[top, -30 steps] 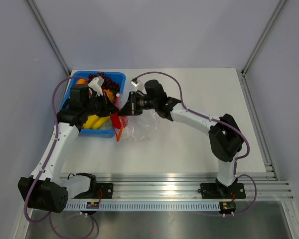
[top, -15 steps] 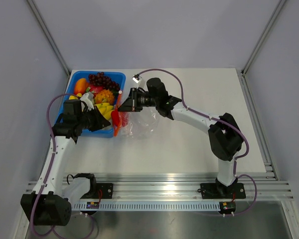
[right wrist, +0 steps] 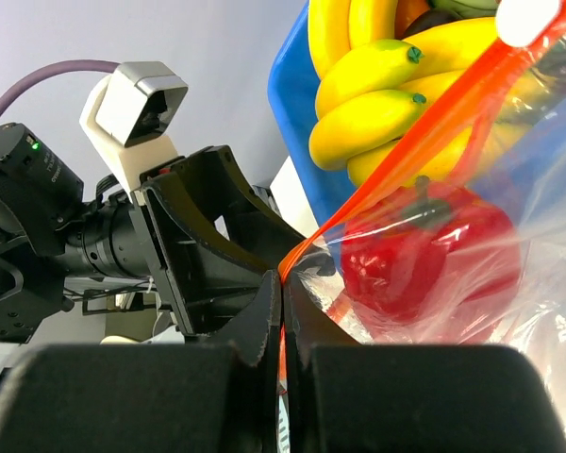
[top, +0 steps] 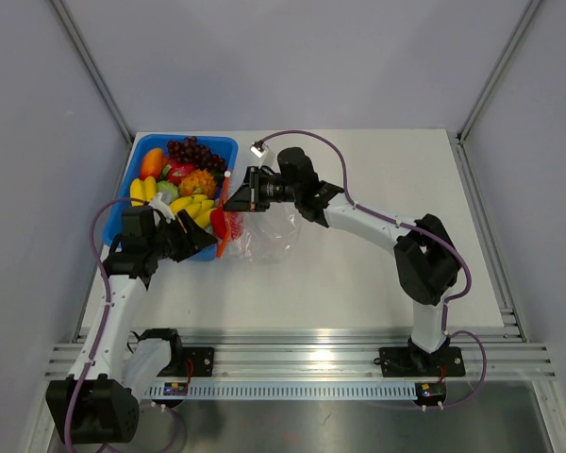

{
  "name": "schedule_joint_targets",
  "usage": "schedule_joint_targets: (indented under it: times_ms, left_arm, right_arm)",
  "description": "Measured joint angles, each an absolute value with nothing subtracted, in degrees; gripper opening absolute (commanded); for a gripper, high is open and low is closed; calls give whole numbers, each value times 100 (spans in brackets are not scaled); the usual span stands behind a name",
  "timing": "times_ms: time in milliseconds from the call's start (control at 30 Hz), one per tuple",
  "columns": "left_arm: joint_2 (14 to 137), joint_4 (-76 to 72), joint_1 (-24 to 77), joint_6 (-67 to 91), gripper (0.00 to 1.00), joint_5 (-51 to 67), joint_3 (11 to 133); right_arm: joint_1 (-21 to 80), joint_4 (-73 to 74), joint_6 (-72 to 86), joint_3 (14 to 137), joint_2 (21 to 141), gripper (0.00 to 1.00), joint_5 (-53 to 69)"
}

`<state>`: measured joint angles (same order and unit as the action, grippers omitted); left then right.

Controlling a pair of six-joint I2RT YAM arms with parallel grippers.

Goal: Place the food in the zip-top bag and seal the zipper
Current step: Place the fake fruit in the zipper food storage bag.

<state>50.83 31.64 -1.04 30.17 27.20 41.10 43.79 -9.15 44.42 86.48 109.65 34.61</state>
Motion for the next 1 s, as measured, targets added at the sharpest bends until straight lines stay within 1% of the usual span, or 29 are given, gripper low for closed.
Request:
schedule_joint_targets:
  times_ms: [67,133,400,600,833,1000]
  left_arm:
    - [5085,3079,-104,3052,47,2720,4104]
    - [5083,2995,-104,3087,45,2720,4075]
    - [5120,2838,-104,3175,45,2727,4056]
    - [5433,2679,-104,3181,41,2764,3997]
    - [5457,2672,-104,3135,36,2770,3997]
    - [5634,2519,-86,3140,35,2842,3997]
  right_arm:
    - [4379,-915,4445,8648,10965,0,3463]
    - [4379,-915,4460,8648,10965,0,3461]
    - [4379,-915,4510,8646,10965,0,3461]
    - [4379,-919,4591,8646,10965,0,3459]
    - [4379,-956,4678,8646,10965,0,3463]
    - [4379,-967,4720,8646,10965,0,3468]
